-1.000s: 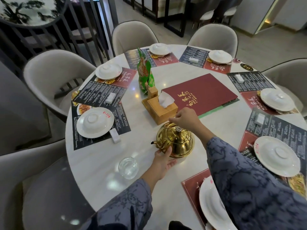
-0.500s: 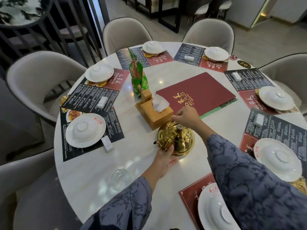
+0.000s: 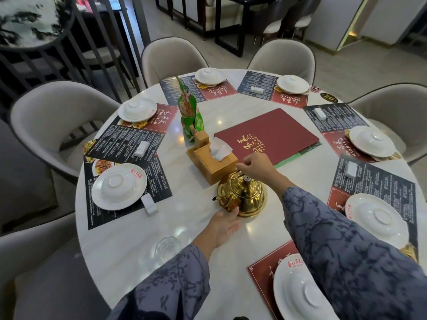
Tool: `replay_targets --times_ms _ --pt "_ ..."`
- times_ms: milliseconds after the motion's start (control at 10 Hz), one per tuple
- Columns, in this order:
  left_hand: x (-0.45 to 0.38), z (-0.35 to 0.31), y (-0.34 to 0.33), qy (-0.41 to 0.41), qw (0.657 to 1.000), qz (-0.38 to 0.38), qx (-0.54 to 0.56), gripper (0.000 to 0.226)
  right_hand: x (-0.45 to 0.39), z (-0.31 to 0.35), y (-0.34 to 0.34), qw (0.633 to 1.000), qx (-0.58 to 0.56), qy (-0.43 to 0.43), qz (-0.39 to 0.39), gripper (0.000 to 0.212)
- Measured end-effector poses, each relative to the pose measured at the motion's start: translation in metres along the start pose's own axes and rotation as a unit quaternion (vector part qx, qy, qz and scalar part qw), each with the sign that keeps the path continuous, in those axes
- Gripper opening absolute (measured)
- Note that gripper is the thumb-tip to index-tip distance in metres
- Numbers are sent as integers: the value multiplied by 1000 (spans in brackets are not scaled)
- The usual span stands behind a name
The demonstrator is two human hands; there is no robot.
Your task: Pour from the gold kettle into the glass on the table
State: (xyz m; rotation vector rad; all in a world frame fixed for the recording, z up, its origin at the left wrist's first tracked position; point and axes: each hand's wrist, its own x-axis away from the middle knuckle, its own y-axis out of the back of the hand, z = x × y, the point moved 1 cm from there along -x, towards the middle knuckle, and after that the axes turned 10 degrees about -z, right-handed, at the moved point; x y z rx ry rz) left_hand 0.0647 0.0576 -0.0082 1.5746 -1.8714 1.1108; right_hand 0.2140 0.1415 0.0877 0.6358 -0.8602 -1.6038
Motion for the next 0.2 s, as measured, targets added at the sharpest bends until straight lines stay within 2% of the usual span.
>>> replay_targets --times_ms 100,200 --pt "4 3 4 -6 998 -36 -47 60 10 3 0 999 9 20 -28 31" --pt "17 3 10 -16 989 -72 -126 59 24 4 -6 997 16 43 -70 31"
